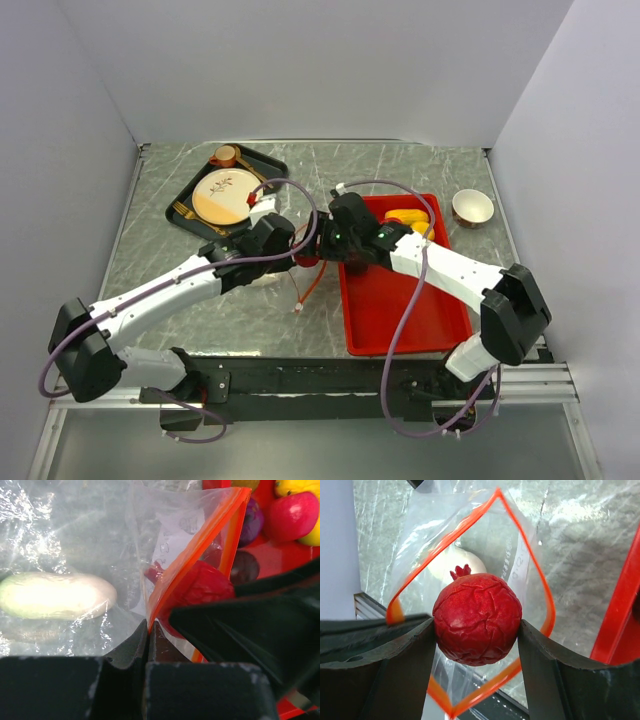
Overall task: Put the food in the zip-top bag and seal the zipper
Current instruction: Place the fake fruit in the zipper food storage bag.
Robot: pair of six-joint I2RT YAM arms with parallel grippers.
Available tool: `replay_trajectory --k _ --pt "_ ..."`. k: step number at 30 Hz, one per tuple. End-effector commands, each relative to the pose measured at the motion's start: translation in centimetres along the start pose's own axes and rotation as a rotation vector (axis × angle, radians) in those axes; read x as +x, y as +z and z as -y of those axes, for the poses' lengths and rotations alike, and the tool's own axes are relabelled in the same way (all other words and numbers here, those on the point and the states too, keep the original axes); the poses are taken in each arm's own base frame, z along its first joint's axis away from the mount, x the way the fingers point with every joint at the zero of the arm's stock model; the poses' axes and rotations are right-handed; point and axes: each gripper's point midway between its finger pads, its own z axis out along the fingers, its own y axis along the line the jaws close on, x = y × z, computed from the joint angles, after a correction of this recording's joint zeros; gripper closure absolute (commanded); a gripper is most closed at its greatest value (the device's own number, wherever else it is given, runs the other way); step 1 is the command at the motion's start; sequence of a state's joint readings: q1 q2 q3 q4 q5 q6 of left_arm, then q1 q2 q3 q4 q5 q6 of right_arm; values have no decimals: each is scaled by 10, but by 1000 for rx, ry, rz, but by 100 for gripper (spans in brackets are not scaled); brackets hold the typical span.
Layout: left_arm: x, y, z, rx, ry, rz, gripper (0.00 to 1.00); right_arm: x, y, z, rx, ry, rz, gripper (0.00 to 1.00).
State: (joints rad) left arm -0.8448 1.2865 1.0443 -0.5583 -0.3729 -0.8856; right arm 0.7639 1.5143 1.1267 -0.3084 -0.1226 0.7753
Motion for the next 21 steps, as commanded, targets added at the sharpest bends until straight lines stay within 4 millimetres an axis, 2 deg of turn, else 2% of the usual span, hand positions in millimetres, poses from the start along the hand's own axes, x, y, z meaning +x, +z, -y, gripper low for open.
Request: replay_trajectory --k 1,3,4,6,7,8,13,15,16,21 --pt "-26 -15 10 40 -48 82 99 -21 -4 -29 -70 -35 51 47" --pt "-27 -15 10 42 -47 86 99 -23 -5 -31 -75 -40 61 42" --pt "-29 -16 11 40 -47 90 99 -26 -7 -33 -80 -43 70 33" --pt "-30 -17 10 32 -52 93 99 -29 -11 -34 -79 -42 86 22" --pt "-31 -18 9 31 -53 97 99 -33 -16 -35 -80 -46 109 8" --pt "-32 -18 9 29 -53 103 99 -36 -18 -35 -79 -49 125 1" --pt "-37 -23 9 26 -56 112 99 -42 -35 -28 -48 -65 172 0" --pt "-39 -25 8 22 -60 118 99 -44 -39 -17 -12 -60 206 0" --pt "-40 -26 7 21 -61 124 99 -47 -48 -17 -13 -51 234 0" --pt "-49 -32 4 11 -80 158 98 -49 -62 17 114 -5 293 0"
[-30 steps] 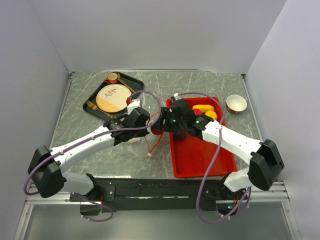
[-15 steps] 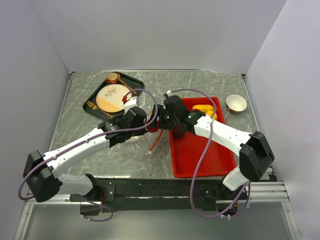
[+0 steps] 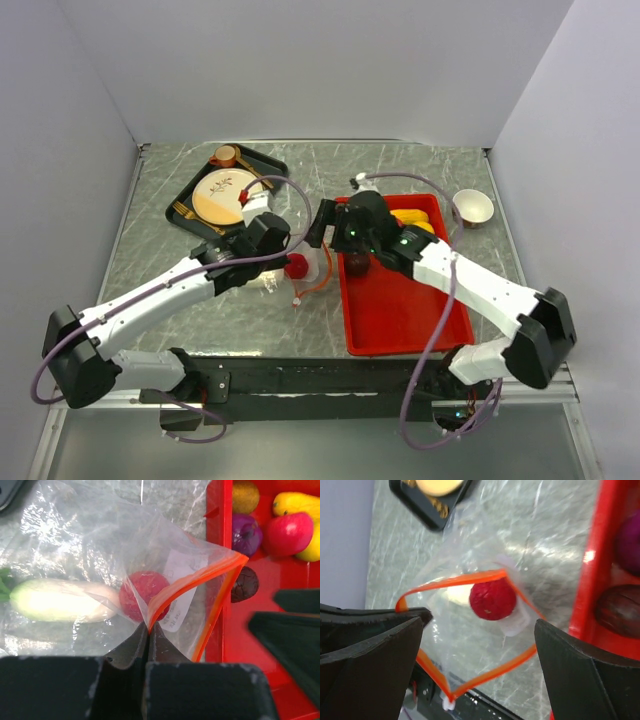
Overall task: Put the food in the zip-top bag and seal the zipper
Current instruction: Place the fake fruit in the zipper food storage bag, then pick up the fake fruit from the bin.
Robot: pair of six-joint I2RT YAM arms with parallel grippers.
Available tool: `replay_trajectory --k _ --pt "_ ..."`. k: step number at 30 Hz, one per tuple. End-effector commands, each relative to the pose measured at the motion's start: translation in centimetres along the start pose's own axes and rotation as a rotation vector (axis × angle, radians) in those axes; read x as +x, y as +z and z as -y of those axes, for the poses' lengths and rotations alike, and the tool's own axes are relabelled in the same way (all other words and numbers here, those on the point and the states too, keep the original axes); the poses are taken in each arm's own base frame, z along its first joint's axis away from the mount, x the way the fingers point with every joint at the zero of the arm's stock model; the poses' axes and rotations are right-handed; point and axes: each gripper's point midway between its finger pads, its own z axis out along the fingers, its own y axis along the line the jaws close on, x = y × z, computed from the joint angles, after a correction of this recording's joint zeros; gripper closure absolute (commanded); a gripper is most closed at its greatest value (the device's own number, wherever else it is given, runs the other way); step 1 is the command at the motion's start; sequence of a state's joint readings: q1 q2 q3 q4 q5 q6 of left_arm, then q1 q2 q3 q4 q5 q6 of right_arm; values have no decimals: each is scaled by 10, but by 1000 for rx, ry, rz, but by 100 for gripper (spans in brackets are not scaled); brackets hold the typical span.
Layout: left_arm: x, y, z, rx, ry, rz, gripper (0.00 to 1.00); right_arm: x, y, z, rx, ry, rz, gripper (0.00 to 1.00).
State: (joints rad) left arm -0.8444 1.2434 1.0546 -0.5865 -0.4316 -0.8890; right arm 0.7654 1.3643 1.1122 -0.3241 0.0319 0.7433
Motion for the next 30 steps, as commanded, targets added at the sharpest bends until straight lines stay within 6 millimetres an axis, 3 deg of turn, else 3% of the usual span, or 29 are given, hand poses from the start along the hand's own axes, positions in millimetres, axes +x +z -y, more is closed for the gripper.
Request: replay_trajectory --k 1,2,6,7,8,10,15,17,25,30 --pt "-41 -20 8 14 -97 123 99 -17 -20 24 107 19 106 0" --pt "-42 -24 -2 -35 -113 128 99 -16 -21 30 127 19 107 0" --pt "-79 -44 -10 -27 -143 254 96 -11 -27 50 196 32 117 0" --pt "-79 -41 -13 -20 -128 230 96 -10 -29 52 194 38 122 0" --pt "-83 -27 -32 -91 -155 216 99 -5 -27 58 205 41 112 0" --pt "-72 -6 -49 -167 -136 148 99 -2 -23 60 202 52 107 0" --pt "-46 6 -47 -159 -136 49 99 4 -17 81 304 92 78 0" --pt "-45 6 -37 -91 -138 52 99 7 -16 93 346 102 69 0" --pt "-32 6 -29 -8 -144 16 99 18 -8 136 477 169 14 0" --pt "-31 6 -29 -11 -145 14 99 24 -2 147 488 180 -15 0"
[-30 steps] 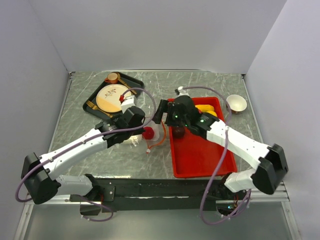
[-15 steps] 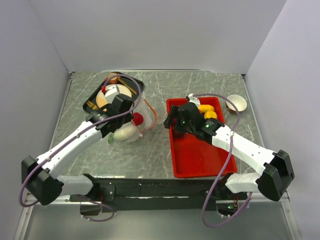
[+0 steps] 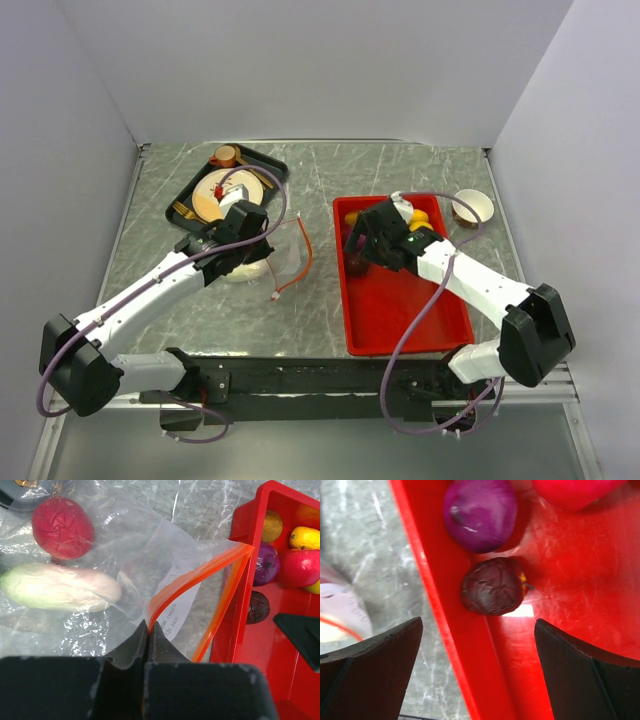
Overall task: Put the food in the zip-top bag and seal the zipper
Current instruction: Pick up the fake fruit from the bin.
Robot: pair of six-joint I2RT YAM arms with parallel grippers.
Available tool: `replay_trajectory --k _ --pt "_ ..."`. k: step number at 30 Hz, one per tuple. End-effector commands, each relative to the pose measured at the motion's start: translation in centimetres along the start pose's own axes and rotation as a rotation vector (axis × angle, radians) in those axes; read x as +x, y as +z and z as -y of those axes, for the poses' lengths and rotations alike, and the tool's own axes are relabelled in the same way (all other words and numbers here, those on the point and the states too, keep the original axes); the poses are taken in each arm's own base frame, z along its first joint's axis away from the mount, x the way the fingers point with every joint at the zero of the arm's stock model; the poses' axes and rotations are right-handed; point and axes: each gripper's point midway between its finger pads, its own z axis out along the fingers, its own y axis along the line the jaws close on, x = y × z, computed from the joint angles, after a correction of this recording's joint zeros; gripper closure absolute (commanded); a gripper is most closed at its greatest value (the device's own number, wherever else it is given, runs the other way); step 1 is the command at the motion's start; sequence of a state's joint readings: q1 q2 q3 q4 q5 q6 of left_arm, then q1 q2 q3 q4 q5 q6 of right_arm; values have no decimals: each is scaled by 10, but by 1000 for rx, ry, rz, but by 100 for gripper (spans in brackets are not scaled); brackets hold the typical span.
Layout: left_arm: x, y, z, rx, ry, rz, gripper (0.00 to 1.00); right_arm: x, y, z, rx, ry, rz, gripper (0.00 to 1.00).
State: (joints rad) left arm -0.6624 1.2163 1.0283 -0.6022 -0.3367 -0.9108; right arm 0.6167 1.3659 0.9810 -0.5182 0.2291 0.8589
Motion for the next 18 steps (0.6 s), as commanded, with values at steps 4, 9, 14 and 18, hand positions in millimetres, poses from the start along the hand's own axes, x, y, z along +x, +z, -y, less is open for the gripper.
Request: replay_trajectory --k 4,9,14,18 --pt "-9 -6 13 63 -2 25 99 8 15 12 30 19 -30 0" --pt "-7 -6 12 60 5 17 99 13 25 14 41 11 -54 1" --pt "-4 -4 15 76 4 7 99 11 38 13 32 32 -30 8" --pt "-3 -2 16 68 17 -4 99 10 44 13 28 43 -31 14"
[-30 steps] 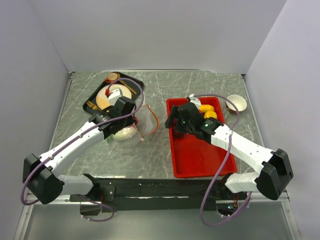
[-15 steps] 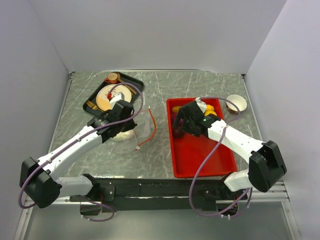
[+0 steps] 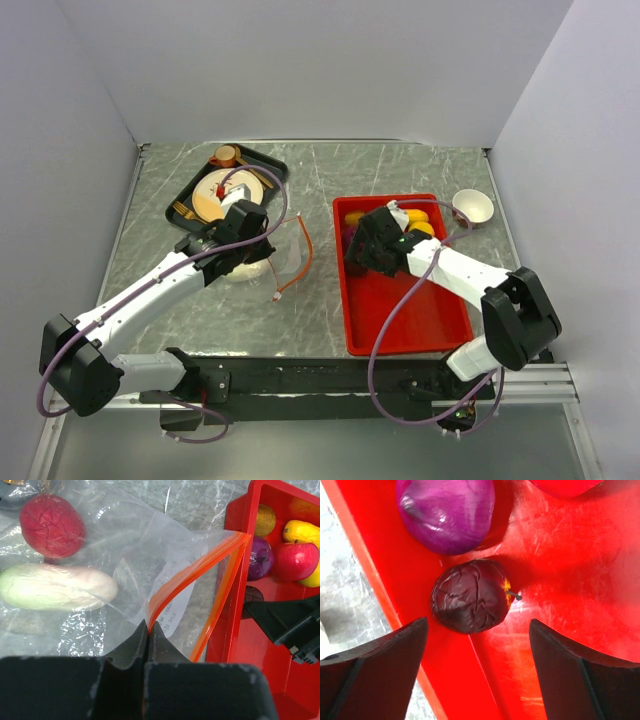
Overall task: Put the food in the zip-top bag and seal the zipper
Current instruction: Pick up the fake fruit from the bin.
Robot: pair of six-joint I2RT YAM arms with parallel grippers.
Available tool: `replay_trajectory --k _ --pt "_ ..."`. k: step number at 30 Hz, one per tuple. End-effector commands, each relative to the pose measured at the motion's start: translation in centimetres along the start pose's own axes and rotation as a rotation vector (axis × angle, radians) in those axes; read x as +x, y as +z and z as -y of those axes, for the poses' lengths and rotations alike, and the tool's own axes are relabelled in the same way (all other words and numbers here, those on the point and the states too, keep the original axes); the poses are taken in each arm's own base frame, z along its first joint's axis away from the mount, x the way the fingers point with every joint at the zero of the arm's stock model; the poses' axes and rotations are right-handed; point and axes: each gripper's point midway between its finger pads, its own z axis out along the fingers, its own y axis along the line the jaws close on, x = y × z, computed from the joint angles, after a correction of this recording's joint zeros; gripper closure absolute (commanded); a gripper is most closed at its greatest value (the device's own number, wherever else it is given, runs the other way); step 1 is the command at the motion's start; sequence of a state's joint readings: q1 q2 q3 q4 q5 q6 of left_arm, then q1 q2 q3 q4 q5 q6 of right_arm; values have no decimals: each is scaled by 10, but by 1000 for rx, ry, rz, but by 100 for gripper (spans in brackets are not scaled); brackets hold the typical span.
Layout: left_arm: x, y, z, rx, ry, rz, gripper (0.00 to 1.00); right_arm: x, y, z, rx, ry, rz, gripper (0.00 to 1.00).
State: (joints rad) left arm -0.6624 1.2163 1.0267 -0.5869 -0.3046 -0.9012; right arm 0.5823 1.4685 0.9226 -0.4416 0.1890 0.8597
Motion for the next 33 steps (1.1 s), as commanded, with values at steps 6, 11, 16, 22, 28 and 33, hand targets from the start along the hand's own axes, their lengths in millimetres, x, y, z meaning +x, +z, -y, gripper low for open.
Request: replay_trajectory --k 6,11,16,22,28,33 --pt "-7 -2 9 35 12 18 99 -4 20 -4 -16 25 4 19" --pt "-7 -2 10 36 14 15 99 3 28 -1 -17 27 -25 30" --pt "-8 -2 12 36 13 15 99 3 27 0 -34 30 -16 43" --pt "-8 -1 16 50 14 9 99 -2 19 1 -33 26 1 60" --pt "-9 -2 17 55 7 13 99 -11 2 -1 -56 37 37 66" --pt "-7 -1 19 66 10 5 99 -20 -12 -3 -73 49 68 68"
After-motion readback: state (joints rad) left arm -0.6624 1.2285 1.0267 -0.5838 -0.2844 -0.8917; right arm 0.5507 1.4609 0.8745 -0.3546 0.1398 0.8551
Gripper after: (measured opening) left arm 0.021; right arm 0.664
